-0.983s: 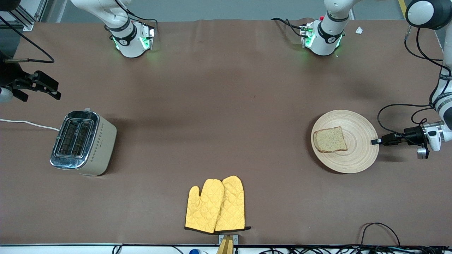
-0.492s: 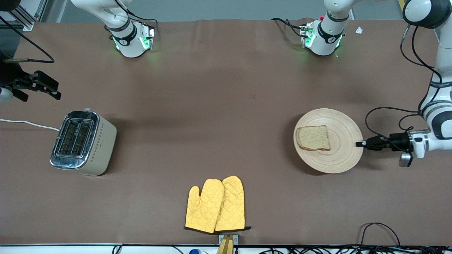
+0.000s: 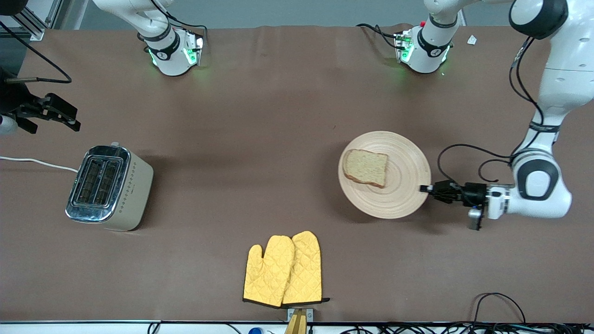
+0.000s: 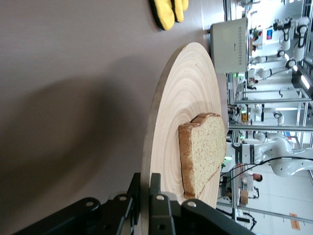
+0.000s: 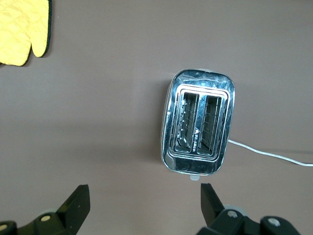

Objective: Move plate and put bread in toaster
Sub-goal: 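Slide the plate toward the table middle with the left gripper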

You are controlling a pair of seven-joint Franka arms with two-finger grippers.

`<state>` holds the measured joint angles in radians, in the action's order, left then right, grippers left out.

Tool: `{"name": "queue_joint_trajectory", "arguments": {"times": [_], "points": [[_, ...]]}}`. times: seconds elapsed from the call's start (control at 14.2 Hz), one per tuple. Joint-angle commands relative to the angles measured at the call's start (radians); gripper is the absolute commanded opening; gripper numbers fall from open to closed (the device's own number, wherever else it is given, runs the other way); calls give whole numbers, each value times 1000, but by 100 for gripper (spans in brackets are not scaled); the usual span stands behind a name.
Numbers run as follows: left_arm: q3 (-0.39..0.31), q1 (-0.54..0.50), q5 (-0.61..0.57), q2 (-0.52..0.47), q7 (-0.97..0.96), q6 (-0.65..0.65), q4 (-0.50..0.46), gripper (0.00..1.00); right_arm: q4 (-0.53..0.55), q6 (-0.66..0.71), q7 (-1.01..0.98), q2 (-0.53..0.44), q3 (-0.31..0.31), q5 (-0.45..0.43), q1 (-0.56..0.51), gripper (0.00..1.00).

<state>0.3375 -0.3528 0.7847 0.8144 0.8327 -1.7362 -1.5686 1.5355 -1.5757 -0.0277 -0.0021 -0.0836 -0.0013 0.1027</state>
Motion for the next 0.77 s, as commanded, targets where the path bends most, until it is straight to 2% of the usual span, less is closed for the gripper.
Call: {"name": "queue_joint_trajectory", "arguments": {"times": [0.0, 0.14, 0.28, 0.49, 0.7], "points": [[3, 75, 115, -18, -3, -35, -51, 0, 11, -4, 3, -7, -2, -9, 2, 100], [5, 139, 175, -20, -3, -112, -79, 0, 11, -4, 3, -6, -2, -9, 2, 100], [15, 213, 185, -20, -4, -190, -79, 0, 11, -4, 3, -6, -2, -9, 0, 100], [17, 314, 315, -18, -7, -290, -100, 0, 12, -4, 3, -6, -2, -8, 0, 100], [17, 359, 329, -6, -6, -383, -114, 0, 12, -6, 3, -4, -2, -8, 0, 100]]}}
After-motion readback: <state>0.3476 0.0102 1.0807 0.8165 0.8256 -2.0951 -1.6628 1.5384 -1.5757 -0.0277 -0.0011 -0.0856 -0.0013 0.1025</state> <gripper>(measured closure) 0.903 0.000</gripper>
